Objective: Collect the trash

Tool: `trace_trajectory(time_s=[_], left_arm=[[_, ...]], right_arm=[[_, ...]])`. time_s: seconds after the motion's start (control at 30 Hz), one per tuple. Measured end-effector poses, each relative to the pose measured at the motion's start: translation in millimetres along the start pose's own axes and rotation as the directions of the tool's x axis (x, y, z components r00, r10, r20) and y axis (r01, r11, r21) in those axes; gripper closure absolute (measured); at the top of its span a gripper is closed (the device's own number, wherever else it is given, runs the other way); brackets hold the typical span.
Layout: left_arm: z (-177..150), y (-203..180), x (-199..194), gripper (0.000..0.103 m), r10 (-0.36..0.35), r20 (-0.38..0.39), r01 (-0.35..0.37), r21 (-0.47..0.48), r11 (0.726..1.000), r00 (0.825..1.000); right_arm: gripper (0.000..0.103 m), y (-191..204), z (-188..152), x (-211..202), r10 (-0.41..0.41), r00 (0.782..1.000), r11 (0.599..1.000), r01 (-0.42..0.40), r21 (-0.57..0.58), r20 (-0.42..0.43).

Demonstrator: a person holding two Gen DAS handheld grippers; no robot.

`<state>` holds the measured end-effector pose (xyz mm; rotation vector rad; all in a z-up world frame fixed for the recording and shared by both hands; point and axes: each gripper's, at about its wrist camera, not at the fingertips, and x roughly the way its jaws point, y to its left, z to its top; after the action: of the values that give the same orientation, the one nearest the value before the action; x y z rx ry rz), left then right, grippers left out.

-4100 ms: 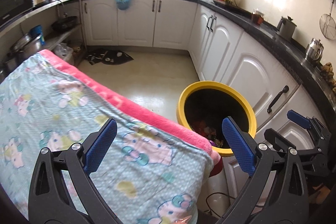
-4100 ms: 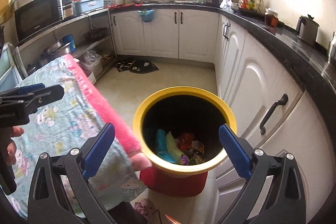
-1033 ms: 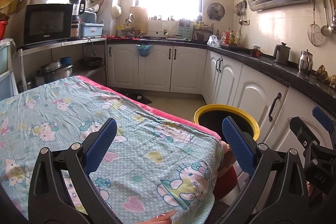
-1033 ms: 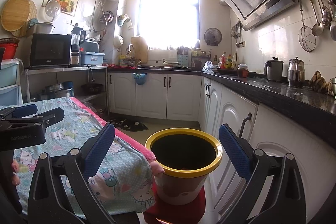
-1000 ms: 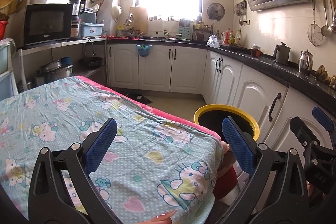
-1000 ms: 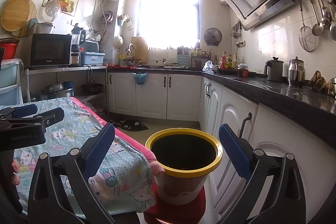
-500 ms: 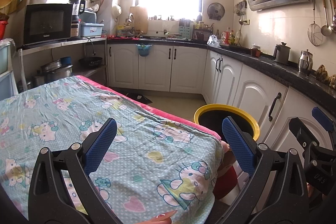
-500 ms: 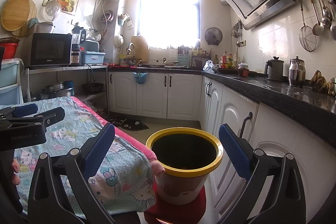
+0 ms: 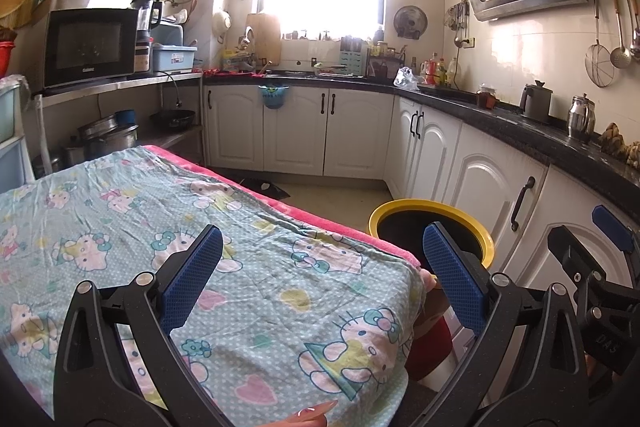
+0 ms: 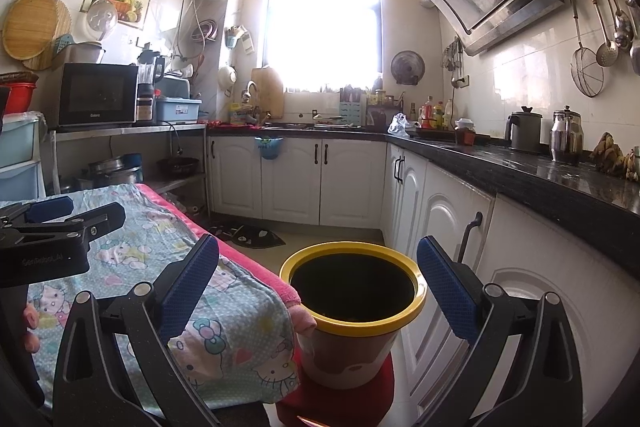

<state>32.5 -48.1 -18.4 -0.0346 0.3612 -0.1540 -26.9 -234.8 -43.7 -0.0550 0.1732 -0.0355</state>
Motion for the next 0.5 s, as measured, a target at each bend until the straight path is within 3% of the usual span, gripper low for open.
trace_trajectory(time_s=[0.5], left_arm=[[2.0,2.0,1.7,0.011,-0.004,-0.013,0.003,-0.003,1.000,1.000]], right_arm=[[0.006,1.8,-0.9,-1.3,0.000,1.000,1.000,0.000,0.004,-0.002]])
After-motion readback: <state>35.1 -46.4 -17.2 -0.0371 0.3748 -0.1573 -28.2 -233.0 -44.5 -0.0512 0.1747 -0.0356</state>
